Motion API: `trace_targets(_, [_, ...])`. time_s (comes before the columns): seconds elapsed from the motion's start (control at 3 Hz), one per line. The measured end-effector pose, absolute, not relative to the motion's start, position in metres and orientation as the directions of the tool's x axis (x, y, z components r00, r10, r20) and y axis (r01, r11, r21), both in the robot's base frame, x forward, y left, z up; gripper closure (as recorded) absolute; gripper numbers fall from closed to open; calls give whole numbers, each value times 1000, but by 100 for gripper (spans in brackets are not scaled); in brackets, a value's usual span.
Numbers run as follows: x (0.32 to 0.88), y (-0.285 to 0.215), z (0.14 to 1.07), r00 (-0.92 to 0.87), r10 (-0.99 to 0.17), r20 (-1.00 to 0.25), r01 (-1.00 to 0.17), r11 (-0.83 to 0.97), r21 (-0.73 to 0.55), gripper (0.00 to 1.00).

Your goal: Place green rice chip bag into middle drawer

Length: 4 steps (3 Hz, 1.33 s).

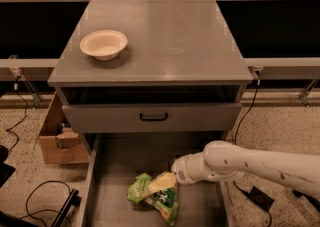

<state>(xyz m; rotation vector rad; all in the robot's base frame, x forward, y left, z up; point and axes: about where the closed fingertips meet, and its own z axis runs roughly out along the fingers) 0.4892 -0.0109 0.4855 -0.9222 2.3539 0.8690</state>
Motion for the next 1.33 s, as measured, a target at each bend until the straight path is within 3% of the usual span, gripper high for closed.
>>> trace_targets(0.67, [449, -63, 553, -631, -494, -598, -769, 497, 402, 0])
trace_targets(1.33, [377, -94, 653, -543, -739, -398, -834, 422, 355, 0])
